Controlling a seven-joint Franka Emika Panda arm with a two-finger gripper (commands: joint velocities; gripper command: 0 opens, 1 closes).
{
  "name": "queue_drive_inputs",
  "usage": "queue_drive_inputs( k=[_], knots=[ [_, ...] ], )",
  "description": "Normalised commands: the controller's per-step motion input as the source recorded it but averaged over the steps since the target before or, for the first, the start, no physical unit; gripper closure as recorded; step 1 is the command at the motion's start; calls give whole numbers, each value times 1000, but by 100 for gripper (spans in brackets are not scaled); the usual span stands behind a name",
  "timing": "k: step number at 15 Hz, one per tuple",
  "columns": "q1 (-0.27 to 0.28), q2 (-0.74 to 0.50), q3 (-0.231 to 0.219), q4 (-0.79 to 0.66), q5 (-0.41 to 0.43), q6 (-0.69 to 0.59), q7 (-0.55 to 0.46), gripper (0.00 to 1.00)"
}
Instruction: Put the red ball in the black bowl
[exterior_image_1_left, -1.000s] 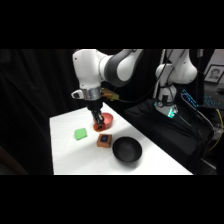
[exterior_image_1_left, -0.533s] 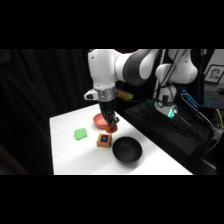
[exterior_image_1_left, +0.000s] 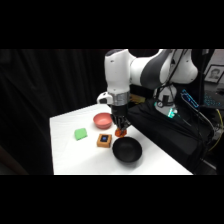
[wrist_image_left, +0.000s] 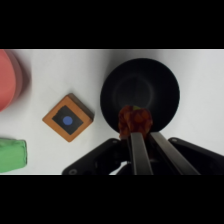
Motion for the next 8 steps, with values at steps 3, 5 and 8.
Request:
queue_drive_inputs(
  k=[3, 5, 8],
  knots=[
    [43, -141, 45, -231, 35, 290, -58, 95],
    [39, -60, 36, -176, 26, 289, -63, 95],
    [31, 60, 23, -100, -3, 321, -54, 95]
  ],
)
